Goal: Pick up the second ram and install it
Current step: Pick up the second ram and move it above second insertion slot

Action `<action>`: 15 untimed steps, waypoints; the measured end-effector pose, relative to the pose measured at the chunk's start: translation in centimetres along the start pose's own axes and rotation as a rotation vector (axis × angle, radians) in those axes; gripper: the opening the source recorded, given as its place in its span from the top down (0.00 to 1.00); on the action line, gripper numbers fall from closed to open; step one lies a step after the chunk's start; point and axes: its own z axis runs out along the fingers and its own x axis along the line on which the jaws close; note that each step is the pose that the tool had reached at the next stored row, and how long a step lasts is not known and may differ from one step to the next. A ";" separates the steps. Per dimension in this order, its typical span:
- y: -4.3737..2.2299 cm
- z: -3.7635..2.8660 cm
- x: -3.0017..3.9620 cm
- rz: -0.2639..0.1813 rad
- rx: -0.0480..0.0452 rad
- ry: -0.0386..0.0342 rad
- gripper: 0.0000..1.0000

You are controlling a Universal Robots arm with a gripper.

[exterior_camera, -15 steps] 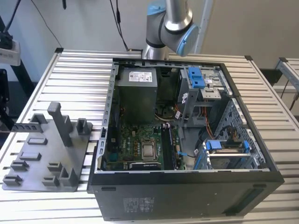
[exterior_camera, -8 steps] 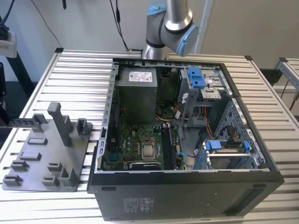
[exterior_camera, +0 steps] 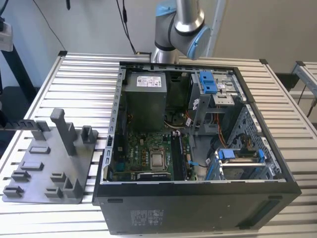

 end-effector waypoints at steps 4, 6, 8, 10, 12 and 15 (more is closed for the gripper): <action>-0.02 -0.78 -0.04 0.000 -0.0001 -0.0020 0.86; -0.02 -1.15 -0.06 0.000 -0.0001 -0.0033 0.86; -0.03 -1.52 -0.08 0.000 -0.0003 -0.0048 0.86; -0.04 -1.88 -0.11 0.000 -0.0002 -0.0063 0.86; -0.05 -2.25 -0.13 0.000 -0.0002 -0.0075 0.86; -0.06 -2.78 -0.16 0.000 -0.0004 -0.0087 0.86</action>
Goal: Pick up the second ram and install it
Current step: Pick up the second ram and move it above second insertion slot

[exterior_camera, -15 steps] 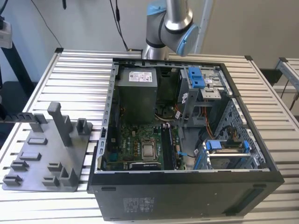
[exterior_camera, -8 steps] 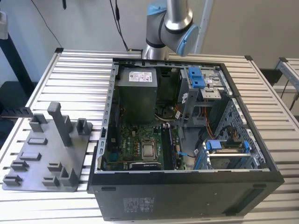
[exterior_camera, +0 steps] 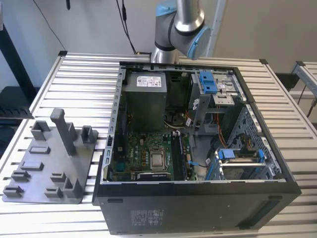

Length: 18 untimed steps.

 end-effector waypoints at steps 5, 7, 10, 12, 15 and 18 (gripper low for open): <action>-0.02 -0.84 -0.05 0.000 0.0000 -0.0019 0.86; -0.02 -1.16 -0.08 0.000 -0.0001 -0.0027 0.86; -0.04 -1.65 -0.11 0.000 0.0000 -0.0035 0.86; -0.04 -1.96 -0.13 0.000 0.0000 -0.0040 0.86; -0.05 -2.13 -0.14 0.000 -0.0002 -0.0057 0.86; -0.05 -2.13 -0.14 0.000 -0.0003 -0.0073 0.86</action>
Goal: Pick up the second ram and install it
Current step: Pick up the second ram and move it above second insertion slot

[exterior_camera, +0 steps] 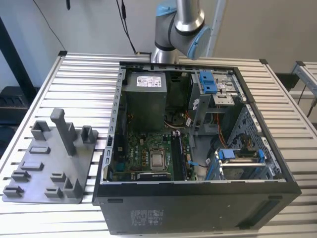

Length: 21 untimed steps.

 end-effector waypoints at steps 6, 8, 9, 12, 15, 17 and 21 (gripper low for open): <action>-0.63 0.02 -0.03 0.000 0.0000 0.0000 0.86; -0.84 0.02 -0.05 0.000 0.0000 0.0000 0.86; -0.93 0.03 -0.05 0.000 0.0000 0.0000 0.86; -1.21 0.03 -0.07 0.000 0.0000 0.0000 0.86; -1.73 0.04 -0.10 0.000 -0.0001 0.0000 0.86; -2.22 0.06 -0.11 0.000 -0.0003 0.0001 0.86; -3.38 0.09 -0.16 0.000 -0.0011 0.0000 0.86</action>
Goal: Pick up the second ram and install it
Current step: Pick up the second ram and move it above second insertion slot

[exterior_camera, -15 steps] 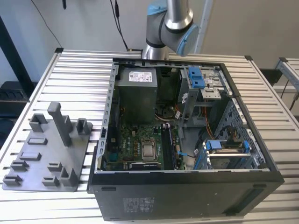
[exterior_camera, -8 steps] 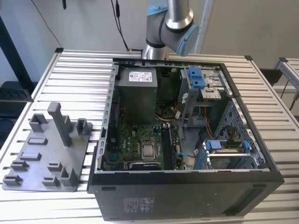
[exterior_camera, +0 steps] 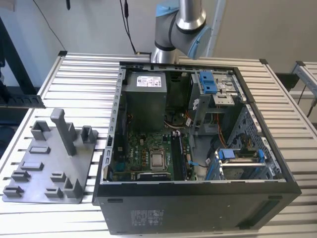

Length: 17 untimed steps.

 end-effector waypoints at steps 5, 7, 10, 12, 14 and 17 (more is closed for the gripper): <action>-1.55 0.03 -0.06 0.000 -0.0015 0.0001 0.86; -2.25 0.05 -0.09 0.000 -0.0021 0.0001 0.86; -3.46 0.07 -0.13 0.000 -0.0036 0.0003 0.86; -4.27 0.10 -0.17 0.000 -0.0044 0.0002 0.86; -5.04 0.12 -0.20 0.000 -0.0052 0.0002 0.86; -6.14 0.15 -0.24 0.000 -0.0061 0.0001 0.86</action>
